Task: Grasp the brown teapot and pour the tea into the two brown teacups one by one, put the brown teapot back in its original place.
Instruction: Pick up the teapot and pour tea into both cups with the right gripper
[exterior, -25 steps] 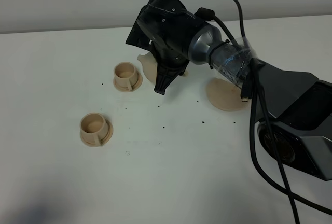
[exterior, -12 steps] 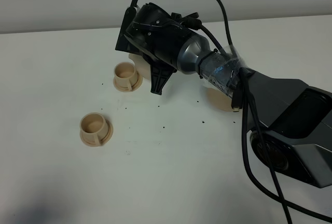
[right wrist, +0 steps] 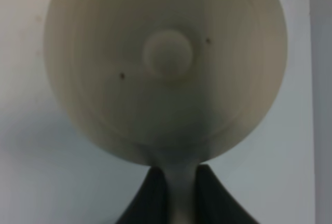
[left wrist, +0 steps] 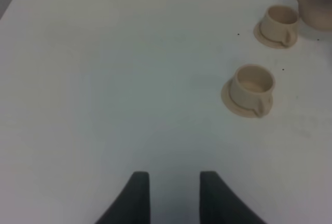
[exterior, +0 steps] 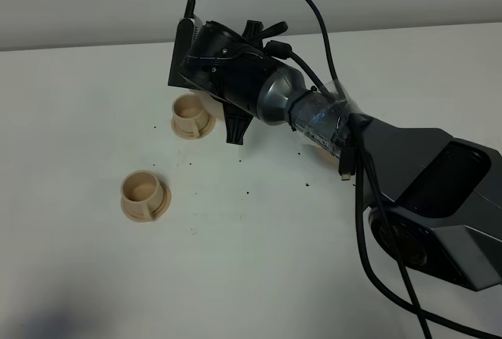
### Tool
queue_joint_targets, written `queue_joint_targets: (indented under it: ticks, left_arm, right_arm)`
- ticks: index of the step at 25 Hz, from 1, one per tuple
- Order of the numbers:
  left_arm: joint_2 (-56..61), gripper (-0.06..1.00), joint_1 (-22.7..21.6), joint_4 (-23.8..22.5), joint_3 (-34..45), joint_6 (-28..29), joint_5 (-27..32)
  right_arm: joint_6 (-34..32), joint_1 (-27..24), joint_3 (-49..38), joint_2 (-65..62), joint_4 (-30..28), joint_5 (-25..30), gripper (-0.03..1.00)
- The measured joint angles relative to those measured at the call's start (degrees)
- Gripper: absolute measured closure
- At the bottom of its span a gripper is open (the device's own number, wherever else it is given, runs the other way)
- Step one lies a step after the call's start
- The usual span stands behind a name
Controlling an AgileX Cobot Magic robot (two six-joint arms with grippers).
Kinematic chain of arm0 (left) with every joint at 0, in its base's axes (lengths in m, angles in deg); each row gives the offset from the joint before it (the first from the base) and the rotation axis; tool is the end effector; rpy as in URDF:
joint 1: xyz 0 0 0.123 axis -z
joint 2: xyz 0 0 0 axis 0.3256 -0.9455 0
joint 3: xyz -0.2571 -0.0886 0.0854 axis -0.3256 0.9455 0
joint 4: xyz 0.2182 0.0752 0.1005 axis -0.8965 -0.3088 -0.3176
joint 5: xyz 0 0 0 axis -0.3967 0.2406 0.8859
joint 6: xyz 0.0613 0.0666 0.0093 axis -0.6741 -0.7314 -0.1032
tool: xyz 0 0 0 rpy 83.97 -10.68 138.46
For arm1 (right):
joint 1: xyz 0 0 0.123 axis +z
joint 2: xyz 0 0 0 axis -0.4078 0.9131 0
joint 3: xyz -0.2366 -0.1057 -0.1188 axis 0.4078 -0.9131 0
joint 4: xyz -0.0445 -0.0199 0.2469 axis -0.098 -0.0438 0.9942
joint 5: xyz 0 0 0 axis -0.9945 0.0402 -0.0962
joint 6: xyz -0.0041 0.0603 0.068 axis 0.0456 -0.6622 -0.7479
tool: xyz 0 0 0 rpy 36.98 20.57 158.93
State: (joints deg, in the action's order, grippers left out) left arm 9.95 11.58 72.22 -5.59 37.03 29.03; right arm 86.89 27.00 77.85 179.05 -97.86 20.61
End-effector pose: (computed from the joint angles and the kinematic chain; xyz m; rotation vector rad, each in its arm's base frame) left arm -0.0044 -0.0049 0.2799 -0.1151 2.0084 0.0263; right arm 0.3763 0.3922 0.1747 -1.6791 1.9689 -0.6264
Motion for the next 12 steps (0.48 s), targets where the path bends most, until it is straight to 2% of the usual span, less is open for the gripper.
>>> queue_joint_targets:
  ticks: [12]
  left_arm:
    - [0.0, 0.66, 0.0, 0.0, 0.0, 0.0, 0.0]
  right_arm:
    - [3.2, 1.3, 0.0, 0.0, -5.3, -1.7, 0.84]
